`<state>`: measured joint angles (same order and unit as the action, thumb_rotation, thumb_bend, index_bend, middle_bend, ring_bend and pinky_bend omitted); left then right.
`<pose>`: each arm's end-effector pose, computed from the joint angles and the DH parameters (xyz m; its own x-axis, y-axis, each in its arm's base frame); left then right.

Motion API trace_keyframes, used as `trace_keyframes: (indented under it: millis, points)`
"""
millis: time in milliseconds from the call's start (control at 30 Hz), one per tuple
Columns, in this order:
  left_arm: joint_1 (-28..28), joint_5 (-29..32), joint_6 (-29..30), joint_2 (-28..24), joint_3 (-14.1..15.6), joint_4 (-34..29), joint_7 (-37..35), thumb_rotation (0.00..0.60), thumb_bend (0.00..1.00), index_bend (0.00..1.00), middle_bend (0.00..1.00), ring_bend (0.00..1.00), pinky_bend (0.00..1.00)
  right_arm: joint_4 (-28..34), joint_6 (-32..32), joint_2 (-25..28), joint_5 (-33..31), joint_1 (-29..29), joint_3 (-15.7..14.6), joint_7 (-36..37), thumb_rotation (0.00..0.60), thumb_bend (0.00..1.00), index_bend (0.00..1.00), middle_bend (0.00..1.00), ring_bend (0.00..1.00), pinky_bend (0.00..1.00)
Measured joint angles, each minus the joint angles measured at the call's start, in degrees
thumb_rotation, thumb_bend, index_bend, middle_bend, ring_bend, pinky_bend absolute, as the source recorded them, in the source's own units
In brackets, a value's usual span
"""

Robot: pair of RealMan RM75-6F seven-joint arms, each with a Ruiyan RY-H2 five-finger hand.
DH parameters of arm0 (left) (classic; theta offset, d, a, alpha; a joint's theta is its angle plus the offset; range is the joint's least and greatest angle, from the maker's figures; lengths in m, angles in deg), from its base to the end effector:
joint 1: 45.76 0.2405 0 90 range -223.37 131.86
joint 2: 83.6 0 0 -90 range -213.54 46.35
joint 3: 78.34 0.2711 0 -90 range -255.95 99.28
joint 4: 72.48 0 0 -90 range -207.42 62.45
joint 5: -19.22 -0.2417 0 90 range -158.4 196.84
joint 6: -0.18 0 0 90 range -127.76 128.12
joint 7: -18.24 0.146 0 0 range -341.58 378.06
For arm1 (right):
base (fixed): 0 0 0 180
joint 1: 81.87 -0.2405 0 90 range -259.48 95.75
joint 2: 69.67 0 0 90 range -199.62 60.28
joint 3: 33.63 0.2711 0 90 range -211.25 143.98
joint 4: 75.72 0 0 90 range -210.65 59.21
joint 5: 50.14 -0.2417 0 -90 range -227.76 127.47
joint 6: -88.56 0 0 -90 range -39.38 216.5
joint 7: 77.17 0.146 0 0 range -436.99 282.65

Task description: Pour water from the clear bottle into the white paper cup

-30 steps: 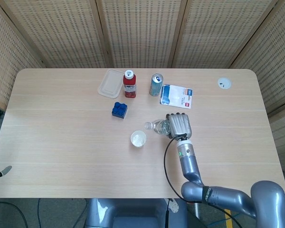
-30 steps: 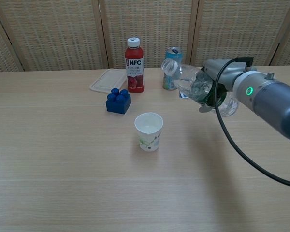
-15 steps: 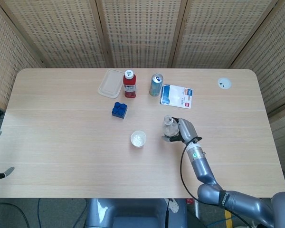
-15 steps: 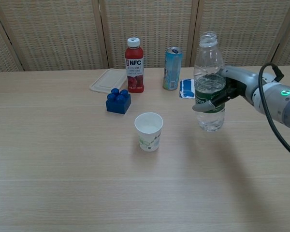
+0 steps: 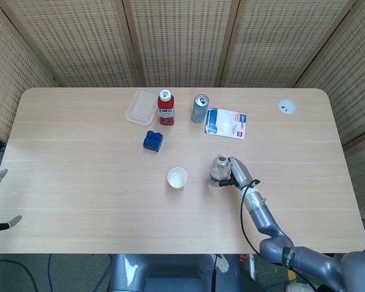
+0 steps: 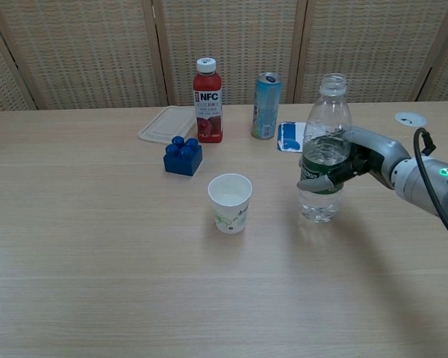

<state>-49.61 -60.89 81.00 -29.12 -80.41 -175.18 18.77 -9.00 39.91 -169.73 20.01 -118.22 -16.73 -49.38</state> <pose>-0.3322 0.1741 0.1677 0.3765 0.0990 0.9211 0.9171 0.1013 -0.3857 -0.2030 -0.3787 -0.0854 -0.3144 -0.3853 0.8676 -0.9398 -0.0028 -0.3418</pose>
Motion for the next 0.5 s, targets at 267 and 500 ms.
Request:
trace_keyframes:
  millis: [267, 500]
  points:
    - [0.0, 0.0, -0.1, -0.1, 0.1, -0.1, -0.4, 0.600, 0.05, 0.00, 0.00, 0.00, 0.00, -3.2, -1.9, -2.4, 2.2, -0.3, -0.8, 2.0, 0.600, 0.56, 0.58, 0.60, 0.44, 0.35]
    - [-0.1, -0.5, -0.7, -0.6, 0.5, -0.2, -1.3, 0.600, 0.05, 0.00, 0.00, 0.00, 0.00, -5.9, -1.2, -3.4, 3.6, -0.7, -2.2, 3.7, 0.600, 0.44, 0.51, 0.41, 0.28, 0.23]
